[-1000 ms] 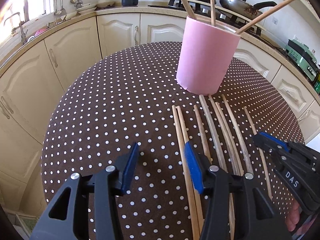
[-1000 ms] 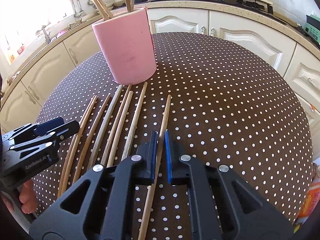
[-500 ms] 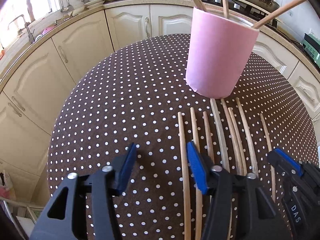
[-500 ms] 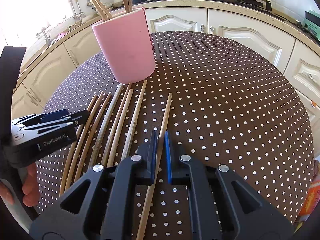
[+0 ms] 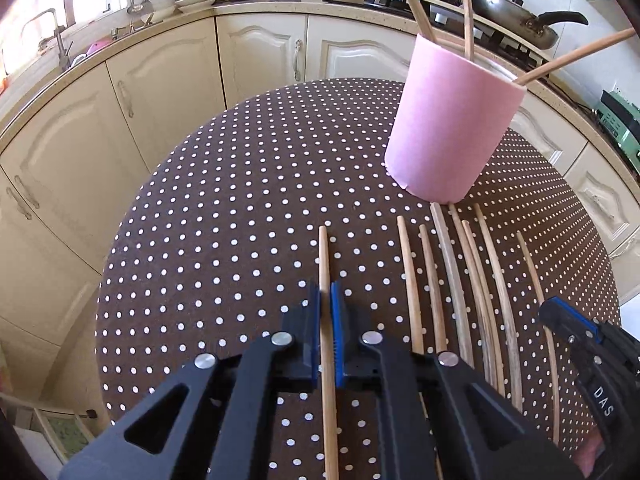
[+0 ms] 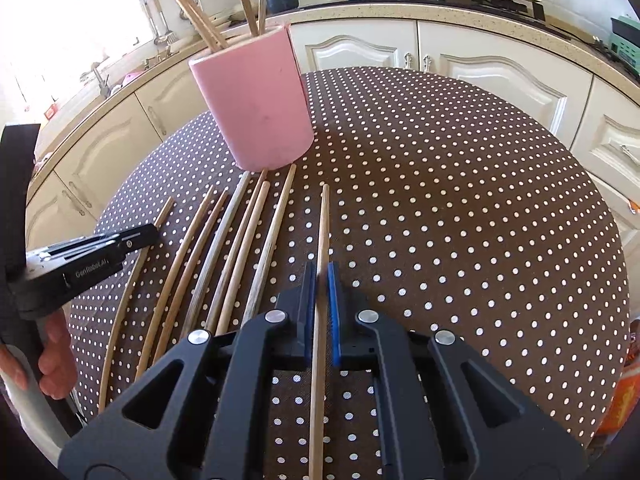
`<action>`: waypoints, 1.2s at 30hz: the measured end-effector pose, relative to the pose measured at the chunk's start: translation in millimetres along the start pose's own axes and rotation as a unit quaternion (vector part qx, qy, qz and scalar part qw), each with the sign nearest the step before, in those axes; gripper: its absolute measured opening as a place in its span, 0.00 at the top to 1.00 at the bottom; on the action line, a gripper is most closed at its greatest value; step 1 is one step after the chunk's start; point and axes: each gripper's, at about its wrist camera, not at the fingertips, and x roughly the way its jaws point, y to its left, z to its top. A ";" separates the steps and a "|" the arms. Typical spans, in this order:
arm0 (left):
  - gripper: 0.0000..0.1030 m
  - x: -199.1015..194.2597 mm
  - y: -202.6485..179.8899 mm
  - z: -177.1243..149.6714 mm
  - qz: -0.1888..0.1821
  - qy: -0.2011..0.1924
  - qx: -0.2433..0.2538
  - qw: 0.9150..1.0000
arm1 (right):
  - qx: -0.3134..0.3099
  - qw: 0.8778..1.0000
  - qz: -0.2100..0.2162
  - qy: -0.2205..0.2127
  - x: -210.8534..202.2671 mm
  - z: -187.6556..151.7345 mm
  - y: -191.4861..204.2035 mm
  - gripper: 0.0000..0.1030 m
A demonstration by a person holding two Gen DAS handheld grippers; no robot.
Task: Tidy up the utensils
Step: 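Close the right tool on a chopstick while the left tool grasps another, then lift both chopsticks upright and carry them over the pink cup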
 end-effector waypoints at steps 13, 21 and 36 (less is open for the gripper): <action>0.94 -36.5 2.6 0.5 -0.030 -0.076 -0.023 0.996 | 0.012 0.997 0.022 -0.071 -37.3 17.4 -2.0 0.94; 0.94 -75.4 -1.8 10.9 -0.042 -0.136 -0.023 0.990 | 0.002 0.989 0.048 -0.139 -72.8 27.1 -1.8 0.94; 0.94 -127.2 -25.9 34.0 -0.055 -0.232 0.001 0.971 | -0.031 0.974 0.061 -0.214 -118.1 49.0 21.2 0.94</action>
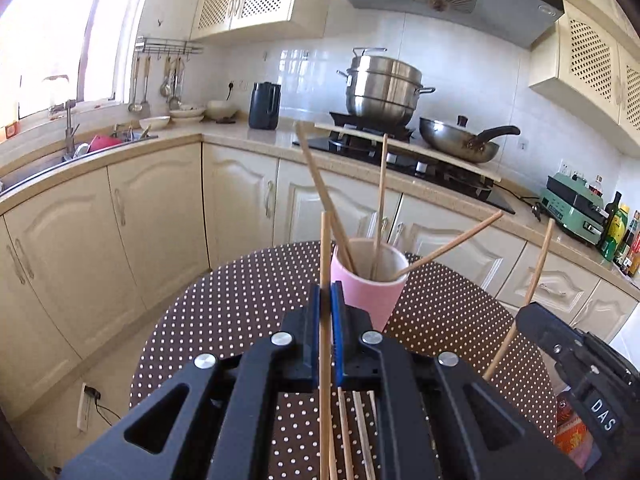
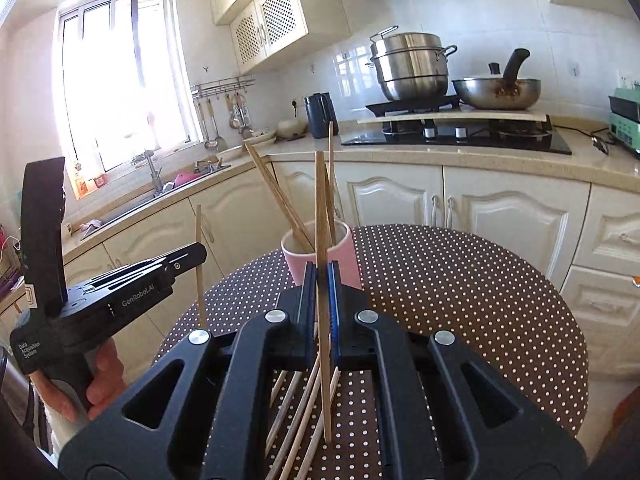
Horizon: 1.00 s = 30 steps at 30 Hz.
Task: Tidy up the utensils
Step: 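Lift both chopsticks upright and carry them over the pink cup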
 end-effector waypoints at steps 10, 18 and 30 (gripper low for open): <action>0.94 -11.0 -10.3 30.1 -0.002 -0.047 0.008 0.999 | -0.010 1.000 0.009 -0.024 1.9 20.0 12.8 0.94; 0.94 -11.6 -19.7 57.6 -0.001 -0.074 0.028 0.997 | -0.016 0.998 0.013 -0.054 5.1 47.4 24.8 0.94; 0.94 -28.0 -28.2 109.8 -0.014 -0.158 0.033 0.987 | -0.023 0.993 0.001 -0.119 6.2 105.1 39.7 0.94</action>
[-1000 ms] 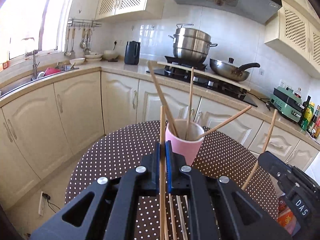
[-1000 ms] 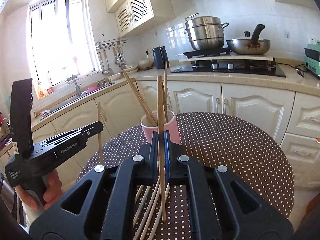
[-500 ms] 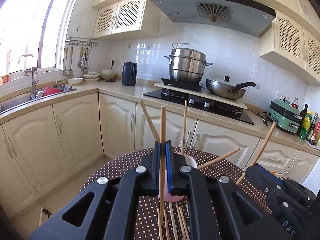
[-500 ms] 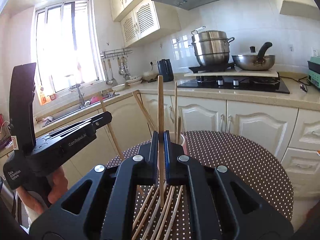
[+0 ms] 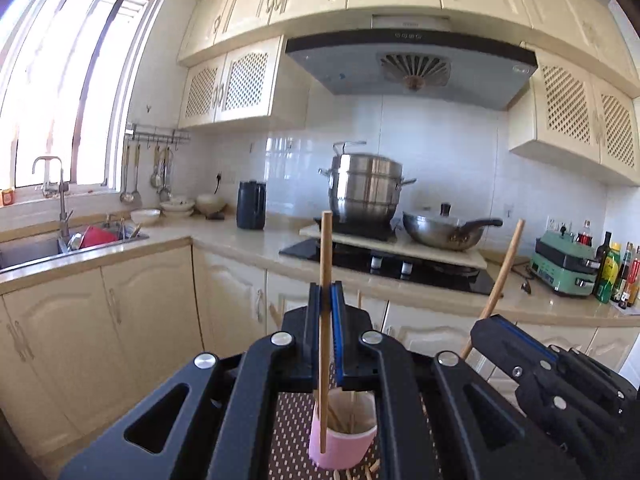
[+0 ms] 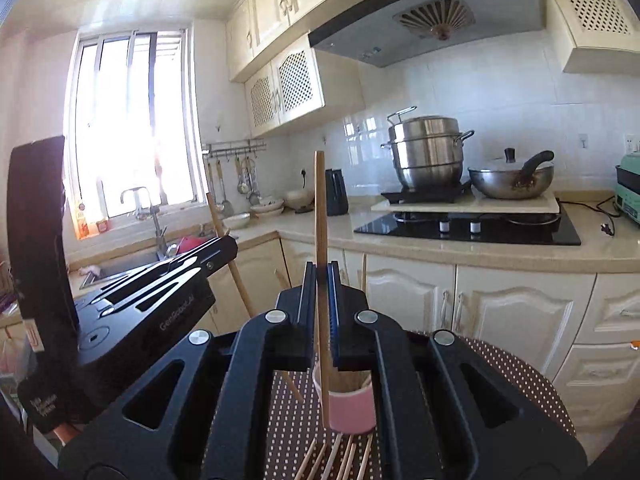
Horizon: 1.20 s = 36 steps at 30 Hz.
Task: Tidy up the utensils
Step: 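Lift both chopsticks upright and carry them over the pink cup, then lower the chopsticks into the pink cup and open both tools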
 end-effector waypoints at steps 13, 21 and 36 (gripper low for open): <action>0.94 41.0 -0.6 7.5 0.007 0.001 -0.010 1.000 | 0.000 0.999 -0.032 -0.001 45.6 19.8 -12.1 0.94; 0.94 70.3 10.3 -20.9 0.008 0.045 -0.016 0.999 | 0.007 0.998 -0.044 0.045 82.7 -4.1 -21.6 0.94; 0.71 72.7 22.4 -49.3 -0.020 0.075 0.002 0.997 | 0.004 0.993 -0.051 0.110 87.5 -26.3 -29.1 0.80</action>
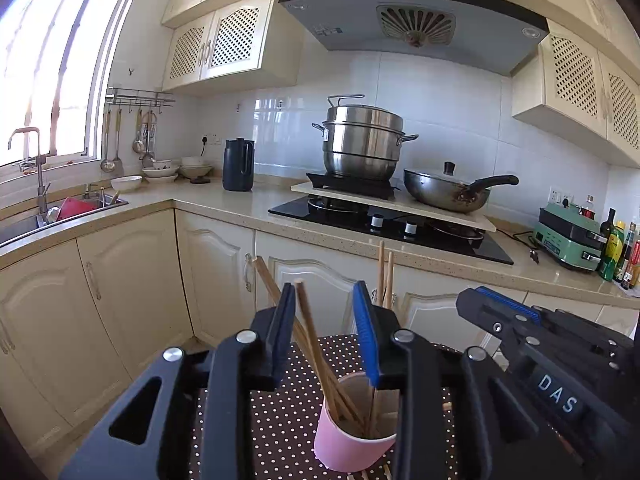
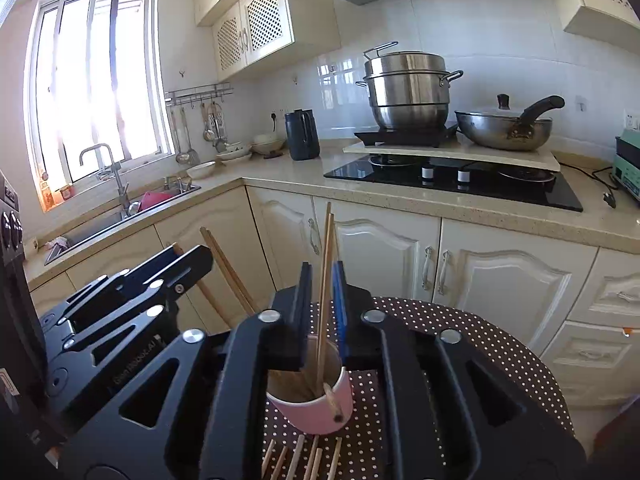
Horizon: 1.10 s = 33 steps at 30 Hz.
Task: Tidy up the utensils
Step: 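Lower the chopsticks into the pink cup and open both tools, then move both open tools back over the row of chopsticks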
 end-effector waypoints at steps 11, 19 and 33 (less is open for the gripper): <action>0.66 -22.2 -6.5 2.7 0.010 -0.013 0.012 1.000 | -0.002 1.000 -0.016 -0.013 -18.5 1.4 -7.2 0.34; 0.59 -47.6 -13.3 5.6 0.014 -0.034 0.022 0.999 | -0.003 1.000 -0.014 -0.028 -41.8 1.7 -8.7 0.30; 0.50 -101.9 -8.2 -17.5 0.013 -0.044 0.008 0.999 | -0.004 0.999 -0.020 -0.032 -84.7 -28.6 -13.9 0.21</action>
